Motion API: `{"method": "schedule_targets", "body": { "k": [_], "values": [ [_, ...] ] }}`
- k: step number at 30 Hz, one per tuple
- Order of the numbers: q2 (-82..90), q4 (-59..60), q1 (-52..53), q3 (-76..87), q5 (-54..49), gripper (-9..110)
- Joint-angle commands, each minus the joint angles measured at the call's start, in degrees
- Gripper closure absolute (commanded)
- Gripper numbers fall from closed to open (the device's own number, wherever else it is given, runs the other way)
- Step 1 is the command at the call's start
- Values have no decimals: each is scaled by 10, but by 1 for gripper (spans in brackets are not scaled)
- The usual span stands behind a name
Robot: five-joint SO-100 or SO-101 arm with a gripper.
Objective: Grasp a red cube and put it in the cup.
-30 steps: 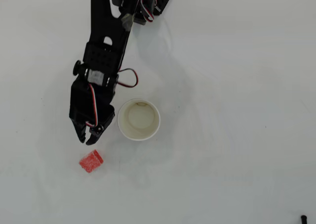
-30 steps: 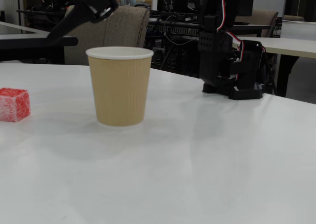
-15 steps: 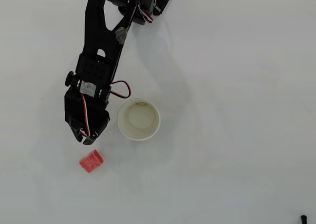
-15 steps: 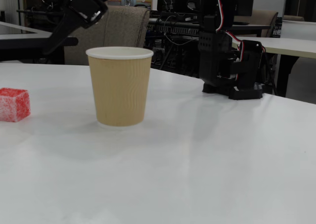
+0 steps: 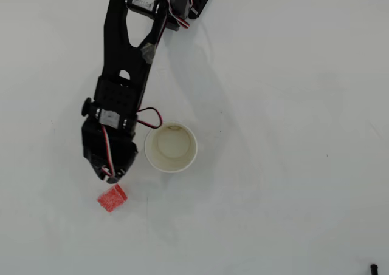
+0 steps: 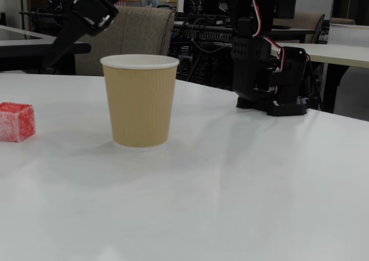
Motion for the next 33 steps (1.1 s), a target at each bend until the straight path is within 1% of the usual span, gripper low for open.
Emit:
{"method": "schedule_targets", "body": {
  "k": [1,12,18,19,20,21,23,33],
  "values": [
    [33,2,-18,-47,-4,100],
    [68,16,-51,-24,-2,100],
    [76,18,-54,-19,-4,94],
    [77,18,-54,-19,-4,92],
    [77,17,-54,-19,-4,86],
    [77,17,-53,-19,-4,83],
    [77,15,-52,-20,-5,81],
    [54,18,-48,-44,-9,80]
  ]
}}
